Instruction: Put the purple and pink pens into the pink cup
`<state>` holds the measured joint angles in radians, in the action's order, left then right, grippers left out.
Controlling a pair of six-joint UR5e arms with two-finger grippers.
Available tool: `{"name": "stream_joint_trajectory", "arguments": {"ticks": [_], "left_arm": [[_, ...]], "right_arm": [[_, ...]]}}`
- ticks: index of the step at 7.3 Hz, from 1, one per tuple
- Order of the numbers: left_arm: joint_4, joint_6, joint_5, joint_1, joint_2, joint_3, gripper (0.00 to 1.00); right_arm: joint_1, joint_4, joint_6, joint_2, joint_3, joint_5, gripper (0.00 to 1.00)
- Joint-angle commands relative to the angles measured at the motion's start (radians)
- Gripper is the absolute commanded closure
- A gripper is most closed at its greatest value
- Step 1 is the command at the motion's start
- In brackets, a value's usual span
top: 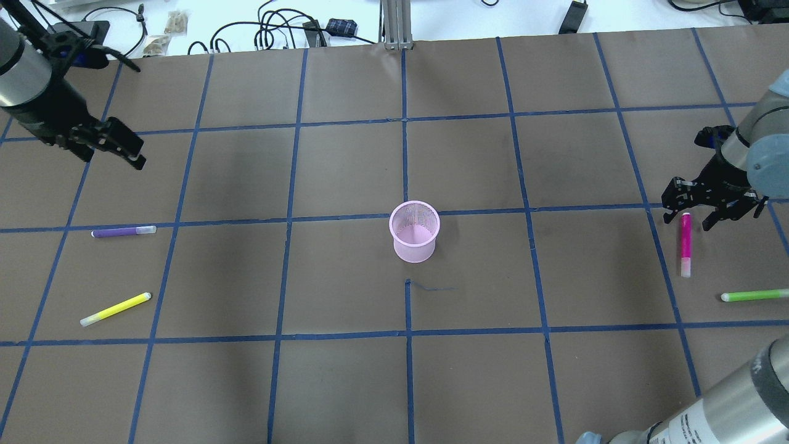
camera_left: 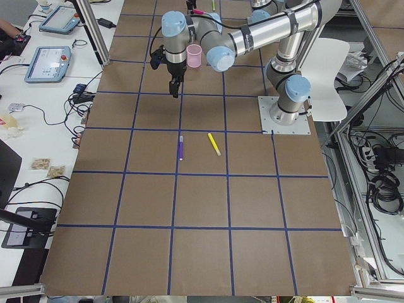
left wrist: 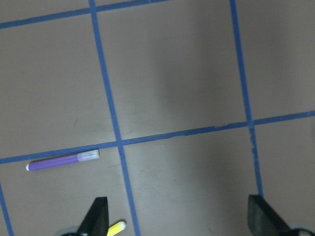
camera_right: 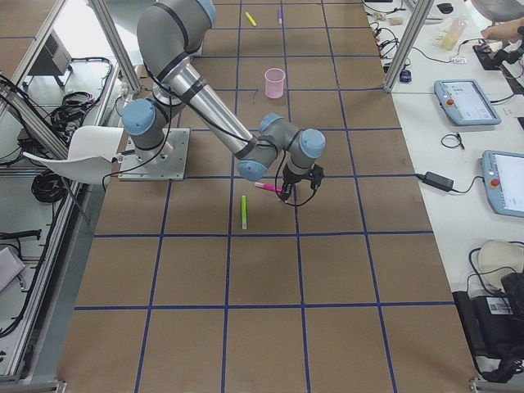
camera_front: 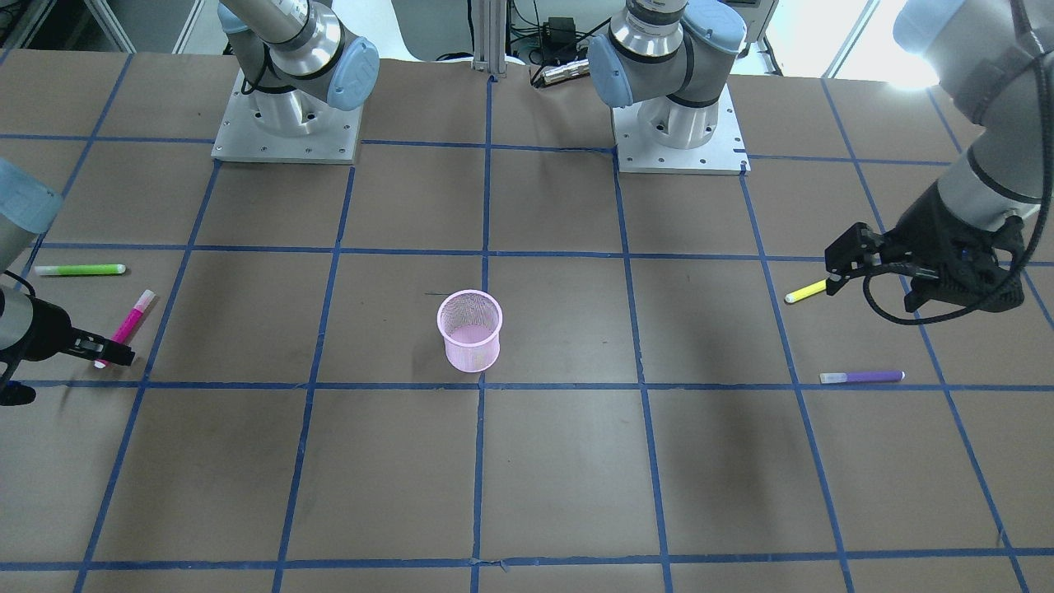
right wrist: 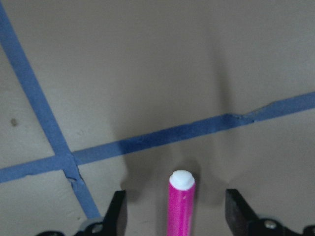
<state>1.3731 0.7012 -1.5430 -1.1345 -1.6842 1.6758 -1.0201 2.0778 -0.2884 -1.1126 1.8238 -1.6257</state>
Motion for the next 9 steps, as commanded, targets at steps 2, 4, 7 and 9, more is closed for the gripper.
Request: {"name": "stream_joint_trajectory", "arguments": {"ticks": [2, 4, 7, 9], "left_arm": [[-0.128, 0.437, 0.124, 0.171, -0.148, 0.018, 0.0], [-0.21, 0.762, 0.272, 0.261, -0.257, 0.018, 0.0], [-0.168, 1.275, 0.43, 0.398, -0.375, 0.016, 0.0], [-0.14, 1.387, 0.464, 0.447, -0.454, 0.004, 0.08]], "right_arm": [[0.0, -0.001, 0.002, 0.002, 0.0, -0.051, 0.73], [0.0, -0.002, 0.002, 0.002, -0.006, -0.054, 1.0], [-0.003, -0.008, 0.003, -0.019, -0.032, -0.036, 1.0], [-0.047, -0.022, 0.009, -0.048, -0.145, 0.091, 1.0]]}}
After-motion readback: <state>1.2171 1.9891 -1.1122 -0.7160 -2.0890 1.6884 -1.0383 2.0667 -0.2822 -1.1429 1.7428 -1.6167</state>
